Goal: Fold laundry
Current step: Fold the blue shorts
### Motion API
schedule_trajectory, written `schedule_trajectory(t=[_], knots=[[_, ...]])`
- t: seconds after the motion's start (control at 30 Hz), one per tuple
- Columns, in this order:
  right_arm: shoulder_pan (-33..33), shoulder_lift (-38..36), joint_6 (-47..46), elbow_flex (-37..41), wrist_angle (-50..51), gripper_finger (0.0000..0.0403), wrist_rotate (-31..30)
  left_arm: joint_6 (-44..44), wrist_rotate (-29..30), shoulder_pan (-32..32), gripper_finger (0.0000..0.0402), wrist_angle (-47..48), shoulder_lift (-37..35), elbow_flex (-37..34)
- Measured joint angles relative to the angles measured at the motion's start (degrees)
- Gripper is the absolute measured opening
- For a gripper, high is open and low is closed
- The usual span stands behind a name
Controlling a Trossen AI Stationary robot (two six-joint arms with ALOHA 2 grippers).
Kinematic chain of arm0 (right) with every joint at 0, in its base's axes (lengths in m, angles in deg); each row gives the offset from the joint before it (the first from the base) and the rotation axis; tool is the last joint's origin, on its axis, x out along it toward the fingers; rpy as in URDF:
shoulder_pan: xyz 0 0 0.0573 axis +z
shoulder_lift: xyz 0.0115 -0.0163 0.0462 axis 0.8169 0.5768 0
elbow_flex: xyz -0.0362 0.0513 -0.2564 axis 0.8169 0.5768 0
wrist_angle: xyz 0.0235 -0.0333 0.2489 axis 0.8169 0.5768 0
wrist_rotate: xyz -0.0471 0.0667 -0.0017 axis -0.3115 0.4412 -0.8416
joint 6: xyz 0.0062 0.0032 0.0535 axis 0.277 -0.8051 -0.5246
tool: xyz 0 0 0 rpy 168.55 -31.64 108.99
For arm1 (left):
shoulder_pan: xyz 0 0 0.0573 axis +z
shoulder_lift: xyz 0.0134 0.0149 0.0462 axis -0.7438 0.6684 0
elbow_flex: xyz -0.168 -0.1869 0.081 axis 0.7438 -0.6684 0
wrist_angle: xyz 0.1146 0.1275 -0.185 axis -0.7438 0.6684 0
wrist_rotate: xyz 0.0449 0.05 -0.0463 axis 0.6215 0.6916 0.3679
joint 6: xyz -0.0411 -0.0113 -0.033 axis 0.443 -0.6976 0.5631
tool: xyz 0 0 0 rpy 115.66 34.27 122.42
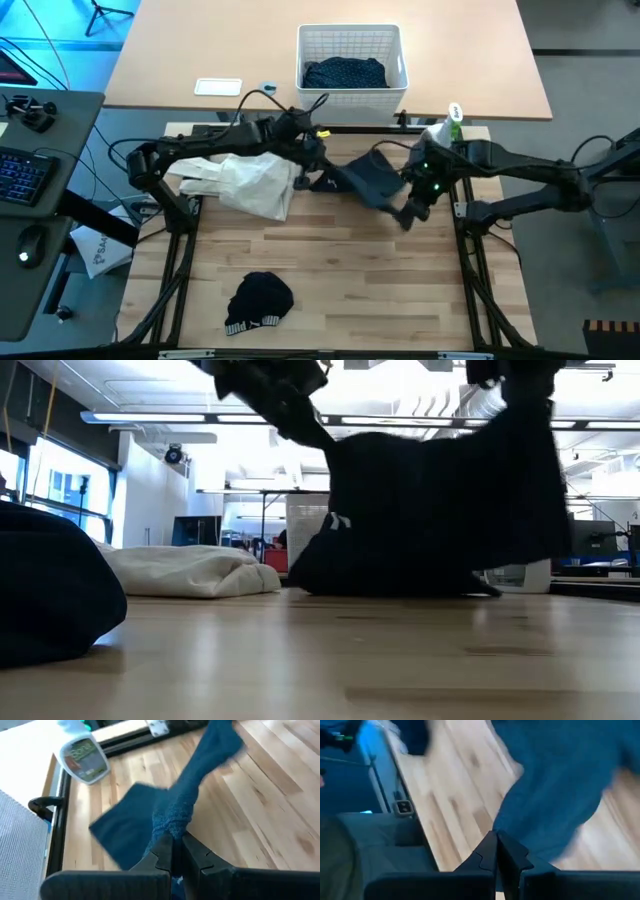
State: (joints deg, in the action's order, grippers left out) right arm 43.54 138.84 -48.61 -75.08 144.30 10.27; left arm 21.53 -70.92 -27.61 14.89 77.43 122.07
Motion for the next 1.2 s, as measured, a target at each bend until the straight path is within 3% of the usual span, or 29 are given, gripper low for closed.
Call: schedule_trajectory(t=[0.1,0.2,0.37,0.5,0.57,0.63,0.7,0.9,1.03,1.1,1.2], knots=[[2.73,0.13,-0.89,-0.30,-6.14,0.0000,-8.85,-4.59,1.49,0.35,0.0001,6.86,-0.68,2.05],[1.96,1.65,0.12,-1.60,-8.52,0.0000,-24.67,-10.13,7.21,1.67,0.0001,8.21,-0.81,2.04],[-4.48,4.19,9.55,-4.02,-8.86,0.0000,-48.65,-17.77,11.31,6.17,0.0001,-3.65,2.20,0.39],[-10.23,4.88,16.85,-8.70,-8.83,0.0000,-59.91,-16.39,11.43,9.67,0.0001,-12.01,4.89,0.47],[-11.68,4.50,18.90,-12.21,-8.18,0.0000,-62.54,-14.34,10.55,10.74,0.0001,-13.38,5.51,1.39],[-11.76,4.38,21.75,-15.93,-6.11,0.0000,-60.56,-12.55,8.09,10.96,0.0001,-12.97,5.37,1.68],[-11.57,4.38,23.39,-18.73,-2.53,0.0000,-54.85,-11.48,5.29,10.06,0.0001,-10.68,4.92,1.73],[-9.41,4.51,16.07,-15.36,4.20,0.0000,-20.73,-12.54,3.43,4.86,0.0001,6.21,4.98,0.12],[-5.12,4.63,10.28,-7.48,2.25,0.0000,-3.33,-12.20,3.23,0.40,0.0001,11.66,5.29,-5.13],[-2.99,4.62,8.51,-3.60,-0.94,0.0000,1.14,-10.53,2.99,-1.37,0.0001,11.55,5.15,-7.77],[-1.47,4.65,6.00,0.81,-7.02,0.0000,2.08,-8.07,4.12,-3.30,0.0001,12.06,5.02,-11.12]])
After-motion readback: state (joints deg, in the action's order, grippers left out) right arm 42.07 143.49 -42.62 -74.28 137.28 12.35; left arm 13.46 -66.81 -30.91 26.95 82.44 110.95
